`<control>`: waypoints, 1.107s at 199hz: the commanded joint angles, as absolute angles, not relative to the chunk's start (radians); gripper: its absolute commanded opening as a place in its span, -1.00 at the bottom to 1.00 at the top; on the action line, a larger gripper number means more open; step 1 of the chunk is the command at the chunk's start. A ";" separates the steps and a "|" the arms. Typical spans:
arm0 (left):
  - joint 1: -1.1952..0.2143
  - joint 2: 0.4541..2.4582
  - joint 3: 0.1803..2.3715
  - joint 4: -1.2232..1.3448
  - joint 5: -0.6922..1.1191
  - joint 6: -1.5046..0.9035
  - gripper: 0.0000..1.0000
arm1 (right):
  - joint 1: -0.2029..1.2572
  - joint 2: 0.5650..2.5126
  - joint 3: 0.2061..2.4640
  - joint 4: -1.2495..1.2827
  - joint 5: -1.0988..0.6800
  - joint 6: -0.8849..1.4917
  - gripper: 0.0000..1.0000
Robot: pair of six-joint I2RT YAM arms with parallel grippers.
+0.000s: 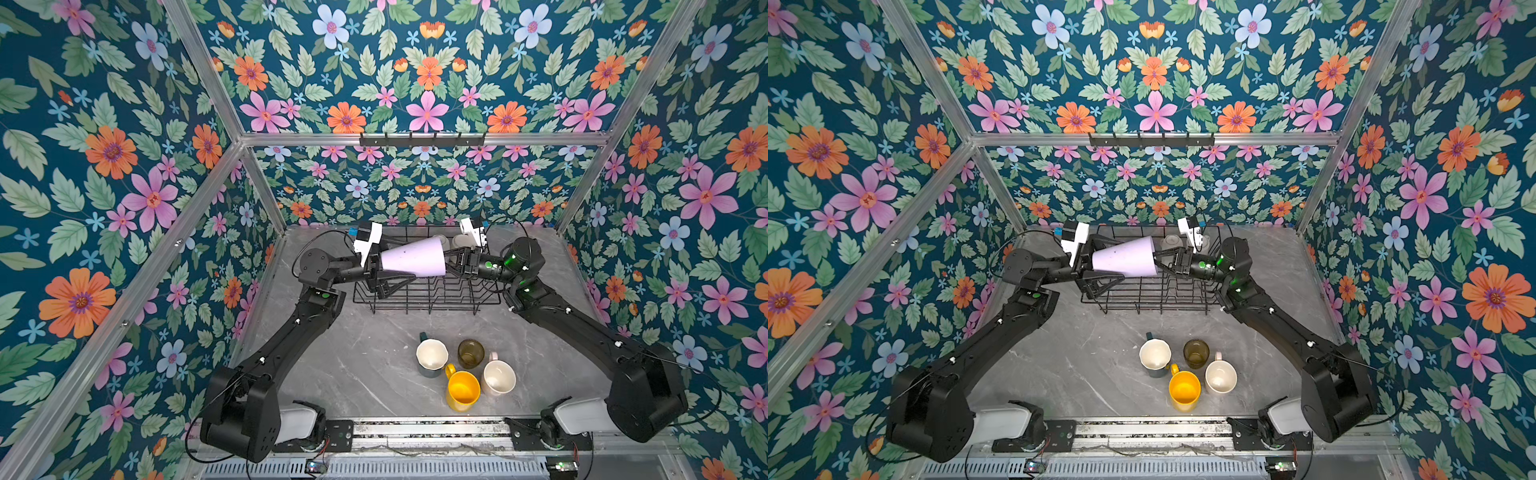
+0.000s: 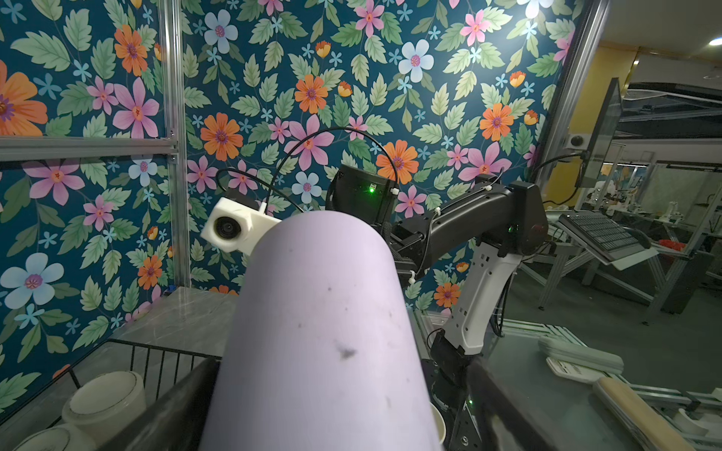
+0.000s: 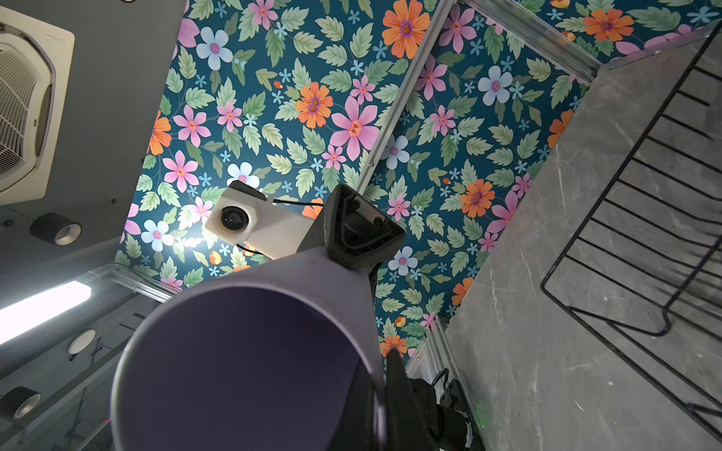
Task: Load cups into a dish rack
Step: Place the cup upside down at the dish rack.
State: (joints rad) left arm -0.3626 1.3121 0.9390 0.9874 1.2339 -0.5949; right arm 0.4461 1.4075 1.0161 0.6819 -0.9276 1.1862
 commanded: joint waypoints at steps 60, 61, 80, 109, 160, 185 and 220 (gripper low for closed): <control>-0.362 1.316 0.942 1.055 1.263 -0.627 0.91 | 0.461 1.423 1.026 0.778 -0.925 1.221 -1.00; -0.363 1.316 0.942 1.055 1.263 -0.627 0.92 | 0.460 1.423 1.026 0.779 -0.925 1.223 -1.00; -0.362 1.318 0.942 1.059 1.263 -0.630 0.92 | 0.465 1.430 1.028 0.798 -0.925 1.235 -1.00; -0.363 1.317 0.942 1.065 1.264 -0.635 0.91 | 0.464 1.437 1.028 0.824 -0.924 1.255 -1.00; -0.362 1.316 0.940 1.072 1.263 -0.636 0.95 | 0.464 1.440 1.027 0.847 -0.926 1.273 -1.00; -0.362 1.314 0.939 1.074 1.263 -0.637 0.95 | 0.464 1.440 1.025 0.850 -0.927 1.275 -1.00; -0.362 1.317 0.942 1.080 1.262 -0.644 0.88 | 0.468 1.446 1.025 0.859 -0.928 1.282 -1.00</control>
State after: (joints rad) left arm -0.3607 1.3174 0.9390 1.0439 1.2354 -0.6289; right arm 0.4622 1.4429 1.0183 0.7979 -0.9310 1.2716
